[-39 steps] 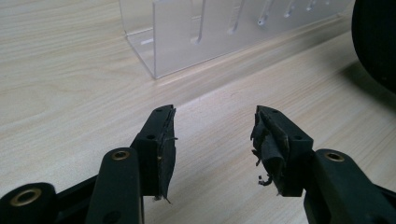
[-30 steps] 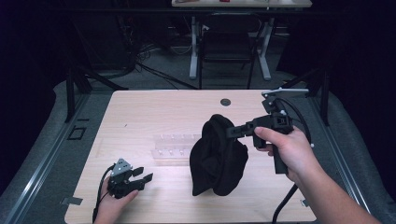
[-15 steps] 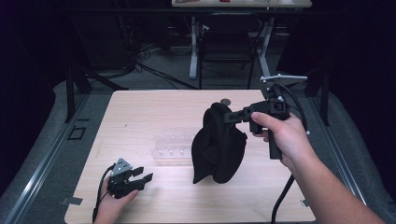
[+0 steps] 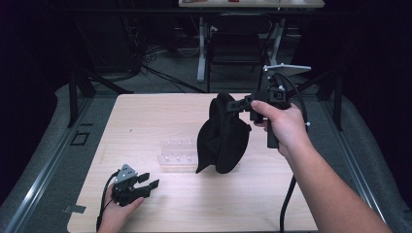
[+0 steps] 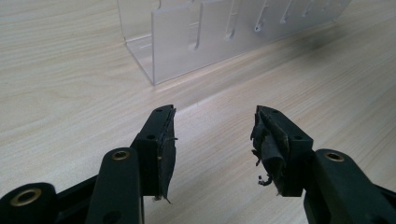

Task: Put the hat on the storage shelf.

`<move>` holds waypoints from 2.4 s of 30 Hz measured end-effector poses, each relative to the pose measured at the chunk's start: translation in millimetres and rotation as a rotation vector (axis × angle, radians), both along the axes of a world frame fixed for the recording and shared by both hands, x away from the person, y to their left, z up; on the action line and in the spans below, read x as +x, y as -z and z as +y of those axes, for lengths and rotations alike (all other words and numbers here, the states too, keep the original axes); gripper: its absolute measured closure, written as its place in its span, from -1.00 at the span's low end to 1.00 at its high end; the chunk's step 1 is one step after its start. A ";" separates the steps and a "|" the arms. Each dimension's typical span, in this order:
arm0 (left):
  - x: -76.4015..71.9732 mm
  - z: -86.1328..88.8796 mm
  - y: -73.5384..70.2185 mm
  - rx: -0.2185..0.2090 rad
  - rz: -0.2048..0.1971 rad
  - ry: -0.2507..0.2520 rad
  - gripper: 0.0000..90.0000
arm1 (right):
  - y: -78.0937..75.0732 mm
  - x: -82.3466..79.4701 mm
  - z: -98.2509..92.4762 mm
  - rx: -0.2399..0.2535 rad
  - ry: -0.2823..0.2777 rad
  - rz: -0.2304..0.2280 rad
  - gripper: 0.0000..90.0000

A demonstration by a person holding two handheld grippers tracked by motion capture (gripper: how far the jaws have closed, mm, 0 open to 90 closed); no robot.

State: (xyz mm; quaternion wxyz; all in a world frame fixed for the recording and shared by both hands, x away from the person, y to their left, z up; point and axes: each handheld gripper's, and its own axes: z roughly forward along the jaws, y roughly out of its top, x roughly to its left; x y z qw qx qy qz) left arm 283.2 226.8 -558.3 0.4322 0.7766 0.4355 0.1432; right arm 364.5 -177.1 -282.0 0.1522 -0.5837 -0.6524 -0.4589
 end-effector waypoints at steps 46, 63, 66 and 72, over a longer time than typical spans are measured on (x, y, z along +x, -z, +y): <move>4.6 -50.1 -37.7 -0.006 -0.106 0.144 0.13 | 16.3 38.9 20.1 0.006 0.043 -0.014 0.97; 16.2 -74.4 -50.6 0.005 -0.126 0.175 0.21 | 16.4 40.0 38.6 0.016 0.019 -0.026 0.96; 18.8 -78.3 -54.3 0.007 -0.124 0.178 0.21 | 16.2 40.2 41.5 0.019 0.017 -0.027 0.96; 22.8 -88.4 -63.7 0.012 -0.118 0.192 0.36 | 16.1 40.5 48.7 0.021 0.006 -0.027 0.96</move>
